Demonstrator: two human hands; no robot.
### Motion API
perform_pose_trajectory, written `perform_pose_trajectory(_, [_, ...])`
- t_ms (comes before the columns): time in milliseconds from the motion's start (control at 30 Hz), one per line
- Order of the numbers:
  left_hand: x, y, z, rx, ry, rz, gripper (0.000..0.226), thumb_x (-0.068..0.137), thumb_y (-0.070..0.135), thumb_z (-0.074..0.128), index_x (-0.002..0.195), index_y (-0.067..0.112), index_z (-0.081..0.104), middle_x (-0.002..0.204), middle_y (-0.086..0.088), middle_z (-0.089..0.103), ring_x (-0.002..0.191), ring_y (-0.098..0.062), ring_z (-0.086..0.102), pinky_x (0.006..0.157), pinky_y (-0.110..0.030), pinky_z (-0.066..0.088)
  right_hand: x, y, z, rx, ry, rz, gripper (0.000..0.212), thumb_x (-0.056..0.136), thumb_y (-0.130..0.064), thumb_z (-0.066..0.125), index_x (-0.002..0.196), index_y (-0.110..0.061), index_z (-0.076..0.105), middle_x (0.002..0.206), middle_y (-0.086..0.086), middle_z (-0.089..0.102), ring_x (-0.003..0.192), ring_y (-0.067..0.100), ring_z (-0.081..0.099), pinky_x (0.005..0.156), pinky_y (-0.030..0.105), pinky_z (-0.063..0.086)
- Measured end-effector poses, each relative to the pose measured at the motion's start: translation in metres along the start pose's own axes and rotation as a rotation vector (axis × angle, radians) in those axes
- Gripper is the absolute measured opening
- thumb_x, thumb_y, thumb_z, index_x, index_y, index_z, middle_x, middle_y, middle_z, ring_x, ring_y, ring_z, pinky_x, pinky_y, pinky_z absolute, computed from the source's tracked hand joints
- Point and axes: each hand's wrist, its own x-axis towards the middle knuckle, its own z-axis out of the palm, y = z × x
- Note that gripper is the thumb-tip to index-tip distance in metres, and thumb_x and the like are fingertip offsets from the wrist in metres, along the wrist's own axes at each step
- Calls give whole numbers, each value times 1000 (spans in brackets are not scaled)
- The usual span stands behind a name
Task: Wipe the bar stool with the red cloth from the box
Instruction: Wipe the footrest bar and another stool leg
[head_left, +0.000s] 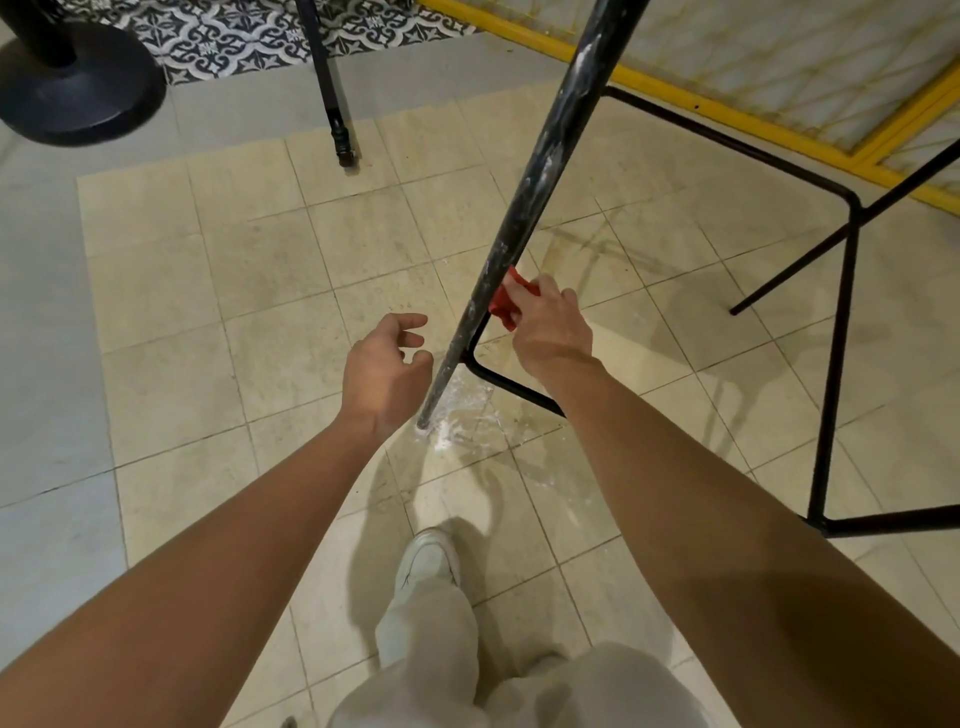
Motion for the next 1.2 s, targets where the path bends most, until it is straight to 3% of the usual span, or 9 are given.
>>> perform_pose_trajectory(100, [-3,1,2,0,-8,2,38,89,10,48,124,23,54,105,6,58,100,-16,54,88,-40,50,-1,-8,1,107,-34,48,54,97,-15,46,144,-38,30,129,1,40,114,23,39,77,32,42])
perform_pose_trajectory(167, [-4,4,3,15,-3,9,39,89,10,48,125,22,54,105,6,58,99,-16,54,87,-38,50,-10,-7,2,115,-57,-33,52,96,-14,46,140,-39,35,125,0,42,111,22,40,78,33,43])
perform_pose_trajectory(367, [-10,13,1,40,31,5,37,90,11,50,124,23,54,104,6,59,98,-18,57,87,-37,51,-44,-13,-18,-79,-232,-262,49,91,-14,46,136,-33,40,112,-1,45,105,22,45,73,30,35])
perform_pose_trajectory(500, [-15,14,1,51,47,7,37,89,10,51,124,22,55,105,5,60,92,-17,56,83,-35,51,-57,-16,-30,-235,-216,-303,43,87,-13,51,129,-21,50,118,2,45,105,23,47,72,31,35])
perform_pose_trajectory(633, [-19,15,0,51,49,11,36,89,10,50,123,22,55,105,4,60,89,-15,55,78,-30,48,-80,1,-32,-307,-212,-436,47,86,-10,49,130,-27,50,127,0,42,111,23,42,68,30,37])
perform_pose_trajectory(833, [-23,23,4,47,31,24,36,89,9,50,123,21,55,104,4,60,90,-14,54,79,-28,47,-82,5,-32,-118,-74,-234,61,85,-7,51,139,-33,40,124,2,42,110,23,40,70,32,44])
perform_pose_trajectory(967, [-24,24,5,61,32,26,36,89,9,50,123,20,55,104,5,60,91,-15,55,81,-30,48,-85,-21,-11,-159,-92,-279,56,89,-5,50,139,-27,40,137,3,39,123,25,36,74,34,47])
perform_pose_trajectory(1100, [-25,18,-1,87,34,26,37,90,8,49,124,20,55,105,4,60,89,-15,55,78,-29,48,-98,-15,-3,-263,-68,-352,39,89,-6,51,128,-15,51,138,1,38,120,23,38,67,29,44])
perform_pose_trajectory(1200, [-23,15,-9,83,50,14,36,91,8,48,125,20,54,108,3,60,86,-15,55,73,-29,47,-104,2,-7,-223,-42,-310,44,89,-3,49,131,-16,48,138,1,39,119,23,37,63,30,43])
